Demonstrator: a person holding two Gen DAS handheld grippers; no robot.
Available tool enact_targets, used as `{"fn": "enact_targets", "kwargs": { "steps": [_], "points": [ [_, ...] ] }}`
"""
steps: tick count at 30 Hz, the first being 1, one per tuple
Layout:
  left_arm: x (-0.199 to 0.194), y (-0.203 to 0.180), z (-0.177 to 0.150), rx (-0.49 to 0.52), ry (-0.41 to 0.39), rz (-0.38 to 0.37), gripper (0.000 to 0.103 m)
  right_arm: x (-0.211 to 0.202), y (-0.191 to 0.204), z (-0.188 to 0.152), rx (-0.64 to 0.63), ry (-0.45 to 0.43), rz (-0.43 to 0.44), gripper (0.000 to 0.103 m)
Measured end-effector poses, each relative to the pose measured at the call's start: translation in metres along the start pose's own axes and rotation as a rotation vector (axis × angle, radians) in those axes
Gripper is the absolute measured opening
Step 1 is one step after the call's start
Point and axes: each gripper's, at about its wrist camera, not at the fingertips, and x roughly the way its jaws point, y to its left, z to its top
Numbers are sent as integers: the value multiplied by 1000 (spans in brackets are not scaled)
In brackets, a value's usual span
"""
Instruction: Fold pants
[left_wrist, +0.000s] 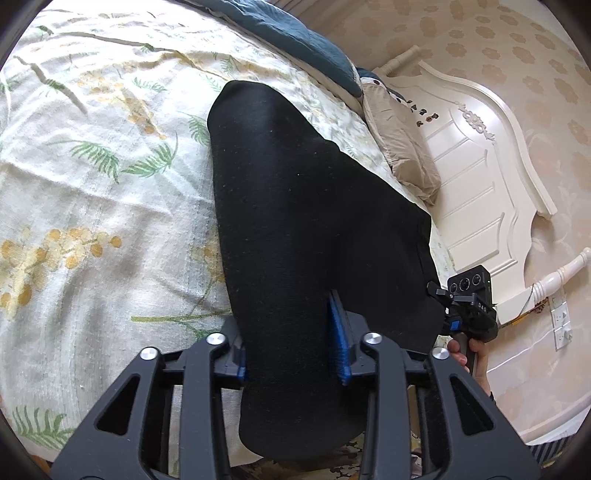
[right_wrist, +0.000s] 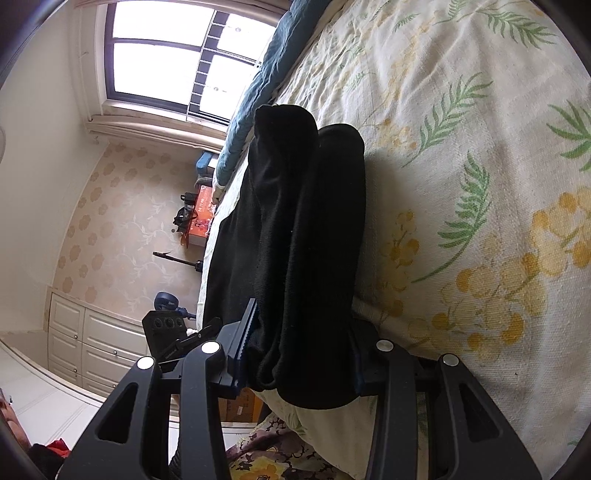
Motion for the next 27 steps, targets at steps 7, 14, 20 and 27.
{"fn": "enact_targets", "kwargs": {
  "steps": [7, 14, 20, 27],
  "points": [
    [-9, 10, -1, -35, -47, -29, 56, -4, 0, -2, -9, -2, 6, 44],
    [-28, 13, 12, -27, -93, -81, 71, -27, 9, 13, -57, -63, -33, 69],
    [0, 15, 47, -18, -38, -49, 71, -25, 2, 58, -20, -105, 9, 72],
    [38, 24, 82, -49, 18, -50, 72, 13, -3, 90, -13, -59, 17, 72]
  ]
}}
